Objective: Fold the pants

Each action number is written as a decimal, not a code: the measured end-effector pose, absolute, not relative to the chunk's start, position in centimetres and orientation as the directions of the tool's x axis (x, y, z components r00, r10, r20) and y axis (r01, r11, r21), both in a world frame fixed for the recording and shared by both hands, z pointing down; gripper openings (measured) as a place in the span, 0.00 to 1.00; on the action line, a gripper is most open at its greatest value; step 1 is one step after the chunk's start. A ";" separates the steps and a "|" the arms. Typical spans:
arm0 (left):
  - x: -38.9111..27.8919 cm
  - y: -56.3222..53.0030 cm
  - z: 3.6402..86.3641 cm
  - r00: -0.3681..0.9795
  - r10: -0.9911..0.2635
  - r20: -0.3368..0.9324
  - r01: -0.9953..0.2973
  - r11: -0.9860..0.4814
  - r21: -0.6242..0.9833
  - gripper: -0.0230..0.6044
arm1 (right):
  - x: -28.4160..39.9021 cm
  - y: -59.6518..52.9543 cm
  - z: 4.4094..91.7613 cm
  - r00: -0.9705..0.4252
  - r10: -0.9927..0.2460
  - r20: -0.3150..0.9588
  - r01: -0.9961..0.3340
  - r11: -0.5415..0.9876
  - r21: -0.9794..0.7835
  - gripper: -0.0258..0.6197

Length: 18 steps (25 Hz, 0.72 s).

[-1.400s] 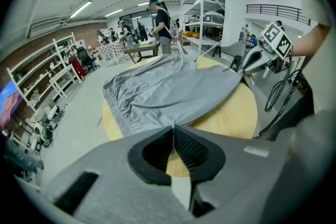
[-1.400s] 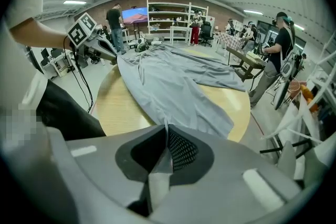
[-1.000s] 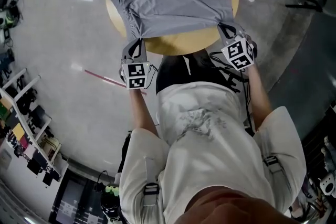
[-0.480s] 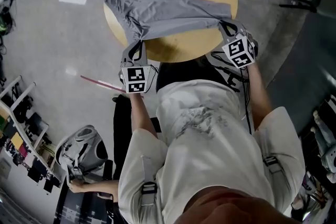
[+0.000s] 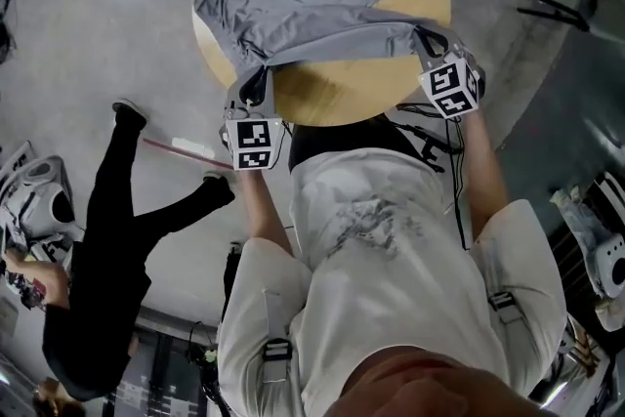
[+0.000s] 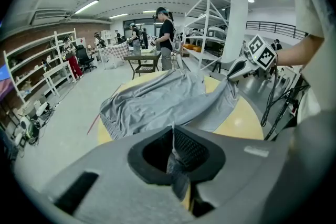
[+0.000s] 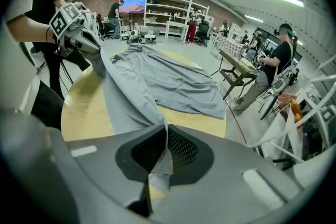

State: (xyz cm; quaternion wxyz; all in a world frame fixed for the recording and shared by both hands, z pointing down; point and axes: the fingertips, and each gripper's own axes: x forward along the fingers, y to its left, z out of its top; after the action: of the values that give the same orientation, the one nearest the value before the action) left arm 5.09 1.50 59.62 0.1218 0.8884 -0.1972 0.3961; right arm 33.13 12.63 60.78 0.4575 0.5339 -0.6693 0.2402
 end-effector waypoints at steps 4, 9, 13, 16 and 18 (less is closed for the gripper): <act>5.5 0.4 60.1 0.610 -0.246 0.754 -0.450 -0.890 0.074 0.07 | 33.9 10.7 61.2 -0.006 -0.491 0.871 -0.929 0.326 0.177 0.08; 5.9 -1.0 60.3 0.609 -0.245 0.755 -0.454 -0.888 0.078 0.07 | 34.7 8.5 61.3 -0.005 -0.491 0.871 -0.922 0.340 0.186 0.08; 6.5 -2.0 60.6 0.609 -0.245 0.754 -0.456 -0.886 0.080 0.07 | 35.4 7.3 61.6 -0.004 -0.490 0.872 -0.918 0.348 0.192 0.08; 6.9 -2.4 60.9 0.611 -0.245 0.753 -0.459 -0.884 0.084 0.07 | 35.9 6.5 61.9 -0.001 -0.491 0.871 -0.913 0.356 0.199 0.08; 7.0 -2.9 61.1 0.612 -0.246 0.751 -0.462 -0.883 0.087 0.07 | 36.2 5.6 62.0 0.001 -0.492 0.870 -0.909 0.362 0.206 0.08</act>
State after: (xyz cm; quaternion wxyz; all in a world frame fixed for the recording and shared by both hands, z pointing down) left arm 7.04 -2.95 61.06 0.1374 0.8873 -0.1994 0.3925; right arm 36.22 5.63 62.03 0.4785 0.5211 -0.6724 0.2177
